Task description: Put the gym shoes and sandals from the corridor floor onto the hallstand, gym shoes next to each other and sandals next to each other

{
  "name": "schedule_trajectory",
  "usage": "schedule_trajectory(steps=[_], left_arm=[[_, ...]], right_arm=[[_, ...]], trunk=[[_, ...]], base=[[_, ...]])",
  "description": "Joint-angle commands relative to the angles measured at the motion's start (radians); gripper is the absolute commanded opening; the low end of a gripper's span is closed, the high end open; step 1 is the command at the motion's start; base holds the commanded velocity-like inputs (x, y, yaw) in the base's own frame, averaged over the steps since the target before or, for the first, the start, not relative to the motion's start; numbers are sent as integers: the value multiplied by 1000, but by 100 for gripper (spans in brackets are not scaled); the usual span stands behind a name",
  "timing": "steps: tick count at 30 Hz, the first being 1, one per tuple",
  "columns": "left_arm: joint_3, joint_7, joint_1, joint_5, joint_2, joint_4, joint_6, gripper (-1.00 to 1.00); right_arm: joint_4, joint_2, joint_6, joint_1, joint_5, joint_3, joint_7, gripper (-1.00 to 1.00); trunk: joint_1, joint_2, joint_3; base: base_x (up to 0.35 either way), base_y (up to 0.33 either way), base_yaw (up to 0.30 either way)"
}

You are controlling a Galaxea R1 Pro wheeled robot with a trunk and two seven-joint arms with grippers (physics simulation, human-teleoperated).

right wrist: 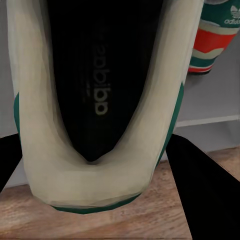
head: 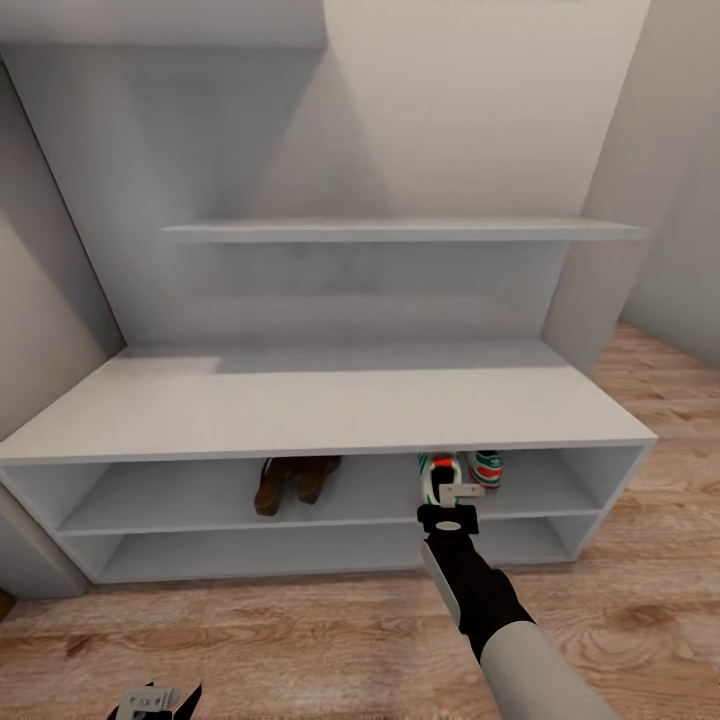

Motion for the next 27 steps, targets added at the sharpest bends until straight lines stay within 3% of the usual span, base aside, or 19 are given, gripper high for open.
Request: schedule_trajectory(steps=[1, 6, 27], left_arm=[[7, -10, -1, 1, 0, 1, 1, 100], [7, -10, -1, 1, 0, 1, 1, 100], [5, -10, 2, 0, -2, 1, 0, 100]], right_arm=[[-1, 0, 8, -1, 5, 2, -4, -100], [-1, 0, 8, -1, 5, 3, -4, -100], [7, 0, 17, -2, 2, -1, -10, -100]], trunk=[[0, -1, -6], [1, -1, -20], [1, -1, -21]], base=[[0, 0, 0], [0, 0, 0], [0, 0, 0]])
